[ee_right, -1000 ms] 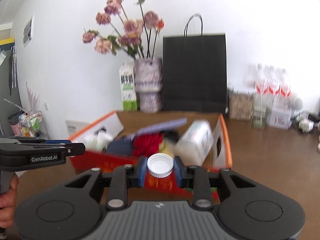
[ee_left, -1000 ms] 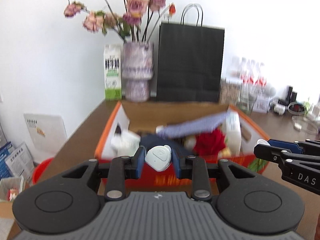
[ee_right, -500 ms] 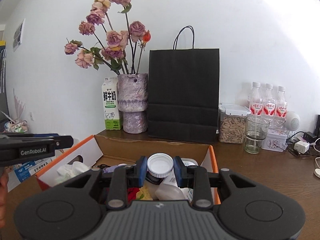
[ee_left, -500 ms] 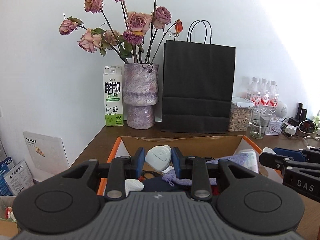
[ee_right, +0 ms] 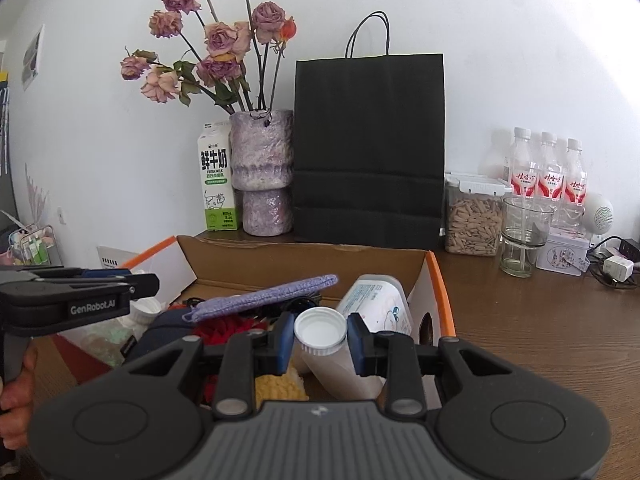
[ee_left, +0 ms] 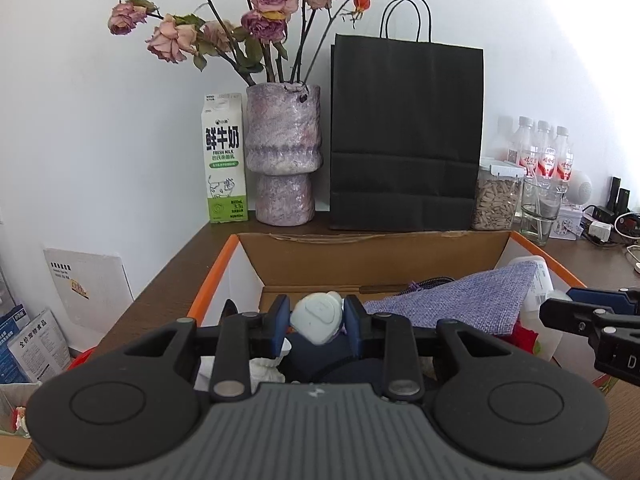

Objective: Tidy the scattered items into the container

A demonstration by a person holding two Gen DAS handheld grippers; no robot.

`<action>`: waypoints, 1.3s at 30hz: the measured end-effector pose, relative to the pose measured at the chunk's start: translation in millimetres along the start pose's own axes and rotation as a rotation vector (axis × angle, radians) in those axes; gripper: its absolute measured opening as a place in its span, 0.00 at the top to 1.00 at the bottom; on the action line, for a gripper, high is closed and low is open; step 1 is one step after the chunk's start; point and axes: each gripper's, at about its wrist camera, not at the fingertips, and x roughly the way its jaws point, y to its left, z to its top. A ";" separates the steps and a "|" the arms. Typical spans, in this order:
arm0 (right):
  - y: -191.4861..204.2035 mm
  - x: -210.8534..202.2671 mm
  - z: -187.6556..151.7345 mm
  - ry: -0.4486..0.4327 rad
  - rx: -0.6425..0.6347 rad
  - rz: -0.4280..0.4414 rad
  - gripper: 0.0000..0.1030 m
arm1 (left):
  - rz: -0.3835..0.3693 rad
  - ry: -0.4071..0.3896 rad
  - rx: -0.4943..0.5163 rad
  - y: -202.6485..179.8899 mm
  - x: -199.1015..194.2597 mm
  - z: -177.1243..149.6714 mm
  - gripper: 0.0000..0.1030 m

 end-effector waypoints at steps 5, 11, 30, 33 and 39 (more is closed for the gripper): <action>0.8 -15.2 0.0 -0.060 0.019 -0.015 0.00 | 0.077 -0.090 0.012 -1.0 -17.2 0.9 0.00; 2.7 -29.5 5.4 -0.093 0.026 -0.013 0.00 | 0.061 -0.086 -0.011 2.2 -23.1 0.5 0.00; 35.3 -94.6 -2.7 -0.032 0.035 -0.021 0.00 | 0.019 -0.076 0.026 5.4 -110.6 -7.0 0.00; 42.8 -112.2 -8.0 -0.021 0.034 -0.012 0.00 | 0.006 -0.076 0.024 4.4 -132.9 -12.7 0.00; 52.5 -145.9 -26.5 0.015 0.043 0.001 0.00 | 0.010 -0.039 0.022 -3.7 -168.3 -32.7 0.00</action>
